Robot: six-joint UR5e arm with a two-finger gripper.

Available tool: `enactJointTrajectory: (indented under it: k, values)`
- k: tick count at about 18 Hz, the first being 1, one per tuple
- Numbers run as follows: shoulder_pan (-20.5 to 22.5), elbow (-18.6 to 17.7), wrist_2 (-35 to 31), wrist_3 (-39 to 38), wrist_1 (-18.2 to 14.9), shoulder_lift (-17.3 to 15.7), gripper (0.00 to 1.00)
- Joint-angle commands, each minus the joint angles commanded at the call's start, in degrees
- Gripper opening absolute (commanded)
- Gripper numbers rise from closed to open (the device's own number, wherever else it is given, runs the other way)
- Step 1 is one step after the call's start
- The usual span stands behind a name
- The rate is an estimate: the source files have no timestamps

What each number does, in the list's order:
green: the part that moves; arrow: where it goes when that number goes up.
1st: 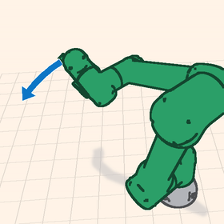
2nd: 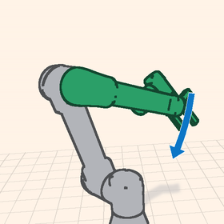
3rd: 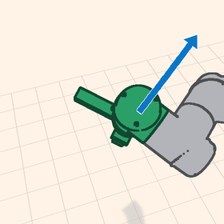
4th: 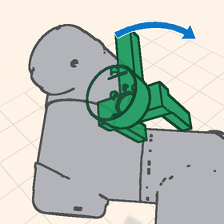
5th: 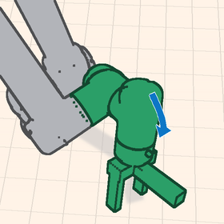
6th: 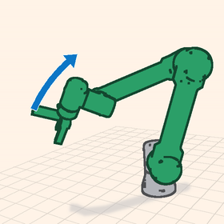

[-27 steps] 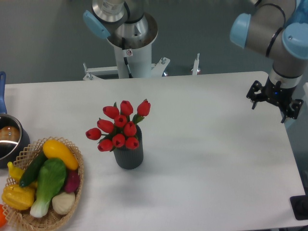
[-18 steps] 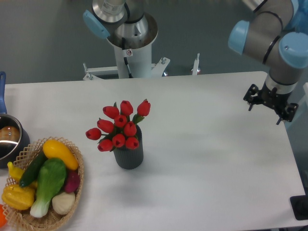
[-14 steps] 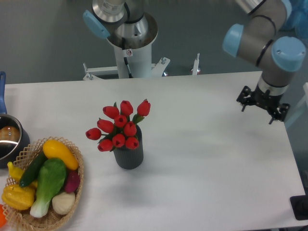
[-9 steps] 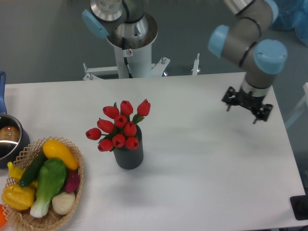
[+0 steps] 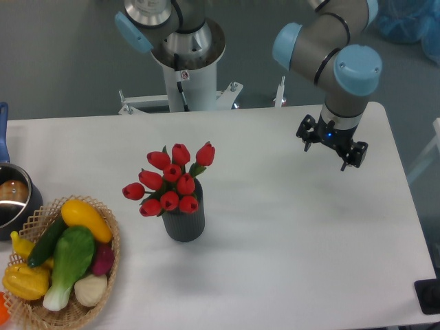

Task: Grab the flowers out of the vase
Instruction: 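Move the open gripper across the table toward the red tulips, then lower the gripper around the tulip stems above the vase rim and close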

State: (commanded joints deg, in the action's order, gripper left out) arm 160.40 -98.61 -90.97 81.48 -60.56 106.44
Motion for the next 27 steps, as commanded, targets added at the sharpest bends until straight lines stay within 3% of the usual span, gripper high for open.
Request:
enactJointTrajectory:
  k: [6, 13, 18, 20, 27]
  values:
    - [-0.96, 1.67, 3.06, -0.7, 0.7, -0.09, 1.0]
    - [-0.53, -1.31, 26.95, -4.04, 0.79, -3.24, 1.0]
    - [-1.93, -4.39, 39.8, -4.57, 0.97, -5.19, 1.0]
    - [-2.99, -4.66, 39.9, -4.31, 0.71, -6.5, 1.0]
    - [-6.06, -11.42, 40.43, -2.2, 0.53, -9.22, 1.0]
